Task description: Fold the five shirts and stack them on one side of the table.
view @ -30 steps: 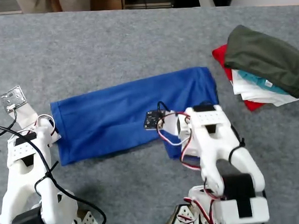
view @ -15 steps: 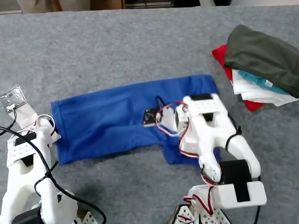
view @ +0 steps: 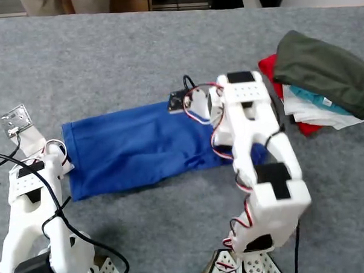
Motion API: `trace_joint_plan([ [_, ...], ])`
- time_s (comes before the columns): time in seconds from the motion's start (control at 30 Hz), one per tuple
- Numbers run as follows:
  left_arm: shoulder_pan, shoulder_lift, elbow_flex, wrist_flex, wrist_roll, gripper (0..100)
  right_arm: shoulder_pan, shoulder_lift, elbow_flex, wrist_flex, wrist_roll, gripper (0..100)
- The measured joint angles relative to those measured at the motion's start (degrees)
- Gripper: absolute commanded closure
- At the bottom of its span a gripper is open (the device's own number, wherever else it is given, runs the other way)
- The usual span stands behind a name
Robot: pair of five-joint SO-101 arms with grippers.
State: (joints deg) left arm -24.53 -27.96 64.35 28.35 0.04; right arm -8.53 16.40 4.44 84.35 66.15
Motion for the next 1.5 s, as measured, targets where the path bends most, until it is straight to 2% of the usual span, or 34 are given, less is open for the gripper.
trace_joint_plan([
  [0.27, 0.00, 0.00, 0.00, 0.00, 0.00, 98, -5.19, 9.41, -18.20, 7.56, 1.41, 98.5],
  [0.33, 0.00, 0.00, 0.00, 0.00, 0.00, 98, -6.07, 11.52, -20.40, 7.82, 1.41, 92.7],
  [0.47, 0.00, 0.00, 0.00, 0.00, 0.00, 98, -5.89, 15.65, -22.95, 7.30, 1.41, 71.8],
  [0.53, 0.00, 0.00, 0.00, 0.00, 0.00, 98, -5.98, 16.18, -24.26, 7.03, 1.41, 68.8],
  [0.7, 0.00, 0.00, 0.00, 0.00, 0.00, 98, -4.75, 16.18, -30.95, 10.90, 1.41, 78.3],
  [0.8, 0.00, 0.00, 0.00, 0.00, 0.00, 98, -4.57, 16.18, -35.52, 15.91, 1.32, 88.2],
  [0.9, 0.00, 0.00, 0.00, 0.00, 0.00, 98, -3.69, 15.82, -36.66, 16.79, -2.02, 99.8],
  [1.03, 0.00, 0.00, 0.00, 0.00, 0.00, 98, -3.25, 11.60, -33.49, 16.88, -2.90, 99.5],
  [1.2, 0.00, 0.00, 0.00, 0.00, 0.00, 98, -3.25, 3.69, -20.13, 16.53, -4.31, 99.4],
  [1.4, -0.09, 0.00, -0.26, 0.09, 0.00, 97, -2.99, -1.41, -7.30, 4.92, -14.24, 99.4],
  [1.5, -2.11, 0.18, -4.57, 4.57, 2.20, 90, 0.62, -3.08, -7.30, 1.93, -21.36, 99.4],
])
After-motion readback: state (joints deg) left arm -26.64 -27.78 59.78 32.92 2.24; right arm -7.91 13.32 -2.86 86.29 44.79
